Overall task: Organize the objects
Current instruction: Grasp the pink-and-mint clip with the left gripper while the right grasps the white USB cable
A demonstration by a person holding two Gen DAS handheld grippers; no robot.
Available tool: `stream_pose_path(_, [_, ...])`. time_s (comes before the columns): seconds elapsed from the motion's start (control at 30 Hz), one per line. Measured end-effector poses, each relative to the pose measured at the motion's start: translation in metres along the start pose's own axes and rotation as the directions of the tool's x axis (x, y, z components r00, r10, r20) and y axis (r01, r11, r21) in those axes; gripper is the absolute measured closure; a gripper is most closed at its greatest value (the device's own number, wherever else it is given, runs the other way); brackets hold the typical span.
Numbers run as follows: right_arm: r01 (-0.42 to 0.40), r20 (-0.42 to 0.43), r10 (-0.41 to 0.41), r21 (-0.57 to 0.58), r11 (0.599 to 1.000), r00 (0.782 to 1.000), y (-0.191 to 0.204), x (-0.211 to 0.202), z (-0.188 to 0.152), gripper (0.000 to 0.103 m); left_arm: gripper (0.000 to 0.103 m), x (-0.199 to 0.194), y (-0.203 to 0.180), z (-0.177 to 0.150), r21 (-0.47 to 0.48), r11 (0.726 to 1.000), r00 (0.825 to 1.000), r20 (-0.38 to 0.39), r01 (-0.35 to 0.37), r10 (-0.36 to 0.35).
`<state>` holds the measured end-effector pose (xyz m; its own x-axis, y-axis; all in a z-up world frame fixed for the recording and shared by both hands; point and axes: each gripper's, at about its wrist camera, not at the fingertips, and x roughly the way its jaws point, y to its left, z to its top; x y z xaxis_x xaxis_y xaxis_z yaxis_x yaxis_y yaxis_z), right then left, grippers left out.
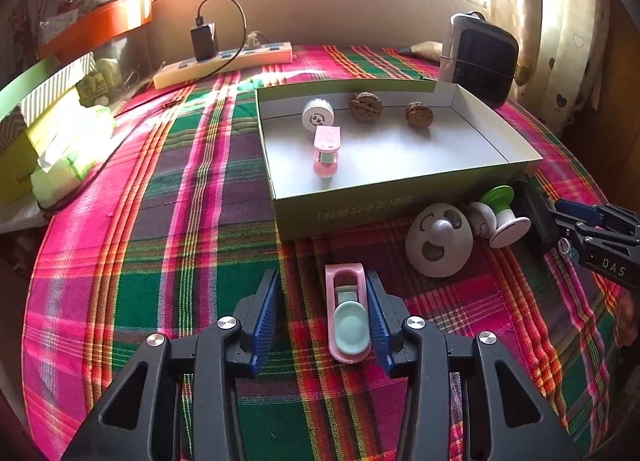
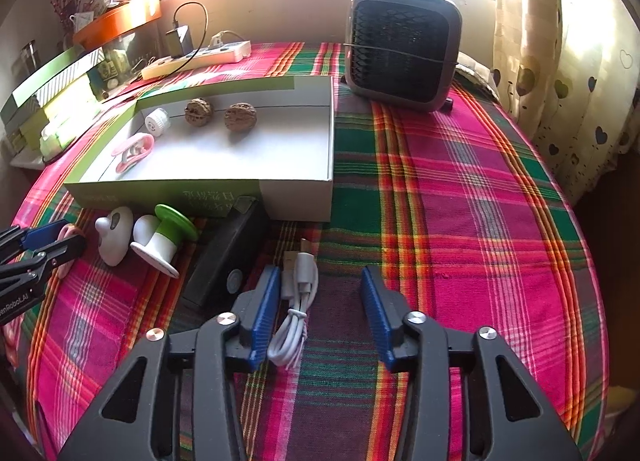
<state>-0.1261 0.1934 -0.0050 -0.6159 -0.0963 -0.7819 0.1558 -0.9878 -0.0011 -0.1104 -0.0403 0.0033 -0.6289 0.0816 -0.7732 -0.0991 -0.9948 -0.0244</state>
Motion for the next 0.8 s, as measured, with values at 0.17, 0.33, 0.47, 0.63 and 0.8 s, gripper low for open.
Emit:
stream_pose_path(0.17, [-0.002,0.004,0.002,-0.003,1.0,1.0,0.0007,-0.0007,0.0,0.078,0.076,-0.0006,0.0023,0.0,-0.015,1.0,1.0,0.004,0.001,-0.001])
stream_pose_path(0.33, [-0.002,0.006,0.002,-0.002,1.0,1.0,0.0001,-0.0012,-0.0004,0.083,0.085,-0.0006,0.0052,-0.0003,-0.023,1.0,1.0,0.005,-0.009,0.009])
stream_pose_path(0.47, [0.002,0.006,-0.002,-0.004,1.0,1.0,0.0,-0.0014,-0.0005,0.083,0.087,-0.0004,0.0073,-0.0007,-0.031,0.999,1.0,0.007,-0.008,0.008])
stream_pose_path(0.63, [0.002,0.006,-0.002,-0.001,1.0,1.0,-0.0003,-0.0018,-0.0002,0.083,0.087,-0.0006,0.0076,-0.0007,-0.033,0.999,1.0,0.008,-0.006,0.006])
stream_pose_path(0.8, [0.001,0.006,-0.001,0.0,1.0,1.0,-0.0004,-0.0017,-0.0004,0.083,0.087,-0.0007,0.0075,-0.0006,-0.034,0.999,1.0,0.008,-0.007,0.007])
